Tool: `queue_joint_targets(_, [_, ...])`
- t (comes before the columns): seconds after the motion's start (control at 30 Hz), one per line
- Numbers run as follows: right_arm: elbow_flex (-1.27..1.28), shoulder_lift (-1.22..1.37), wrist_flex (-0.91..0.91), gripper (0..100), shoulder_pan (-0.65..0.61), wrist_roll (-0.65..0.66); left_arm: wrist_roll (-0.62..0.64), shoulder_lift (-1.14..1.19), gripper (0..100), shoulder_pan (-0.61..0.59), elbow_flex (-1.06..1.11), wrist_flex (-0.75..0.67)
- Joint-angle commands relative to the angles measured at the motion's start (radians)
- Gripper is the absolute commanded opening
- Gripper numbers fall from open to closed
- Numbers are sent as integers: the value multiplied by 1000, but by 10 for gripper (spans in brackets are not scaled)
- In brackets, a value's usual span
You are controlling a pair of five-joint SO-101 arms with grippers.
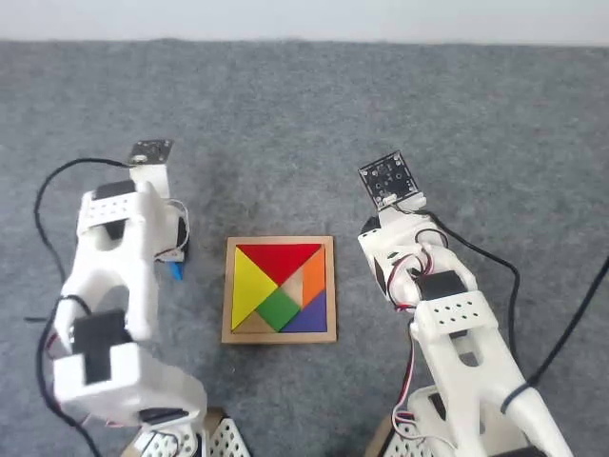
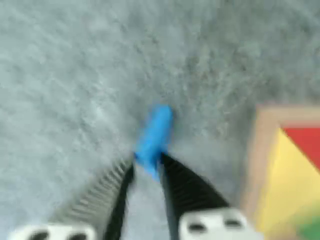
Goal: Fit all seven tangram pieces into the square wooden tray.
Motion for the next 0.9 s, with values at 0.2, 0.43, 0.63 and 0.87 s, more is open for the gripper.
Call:
queue_joint_targets(0.2, [-15, -48, -2, 7, -1, 11, -15, -244, 35, 2, 116, 8])
queue_joint_targets(0.43, [-15, -48, -2, 7, 1, 11, -11, -242, 34, 81, 140, 12])
queue_joint_targets(0.63, [-15, -48, -2, 7, 1, 11, -9, -275, 33, 81, 31, 150])
queue_joint_targets(0.87, [-15, -48, -2, 7, -1, 11, 64, -382, 33, 114, -216, 419])
